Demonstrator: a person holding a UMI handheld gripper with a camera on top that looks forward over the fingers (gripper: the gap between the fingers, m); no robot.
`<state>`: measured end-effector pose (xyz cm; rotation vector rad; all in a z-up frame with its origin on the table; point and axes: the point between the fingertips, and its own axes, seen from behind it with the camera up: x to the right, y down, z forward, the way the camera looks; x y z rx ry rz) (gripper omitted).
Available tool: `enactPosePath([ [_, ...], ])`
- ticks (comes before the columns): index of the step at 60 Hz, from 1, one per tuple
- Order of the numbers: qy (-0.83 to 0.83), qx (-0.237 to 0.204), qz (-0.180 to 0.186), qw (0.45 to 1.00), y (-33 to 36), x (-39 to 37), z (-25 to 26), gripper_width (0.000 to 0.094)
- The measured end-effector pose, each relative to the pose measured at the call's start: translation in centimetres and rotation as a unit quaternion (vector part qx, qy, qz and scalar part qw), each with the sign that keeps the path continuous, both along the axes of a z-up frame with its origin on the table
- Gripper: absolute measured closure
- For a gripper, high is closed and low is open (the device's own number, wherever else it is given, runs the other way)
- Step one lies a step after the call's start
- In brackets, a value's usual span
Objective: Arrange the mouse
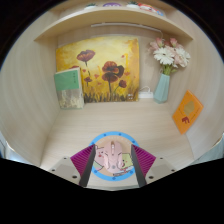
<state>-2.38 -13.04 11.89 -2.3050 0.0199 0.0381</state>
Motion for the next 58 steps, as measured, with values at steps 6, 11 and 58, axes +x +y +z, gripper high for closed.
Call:
enactPosePath([
  [6,0.028,0.025,0.002,0.999,-2.0,-1.0,4.6,0.0246],
  [11,0.032,0.043,0.007,0.999,-3.7,-1.5,7.0,0.0245],
  [58,0.012,0.109,0.043,0.993,-11.6,-0.4,12.6,0.0246],
])
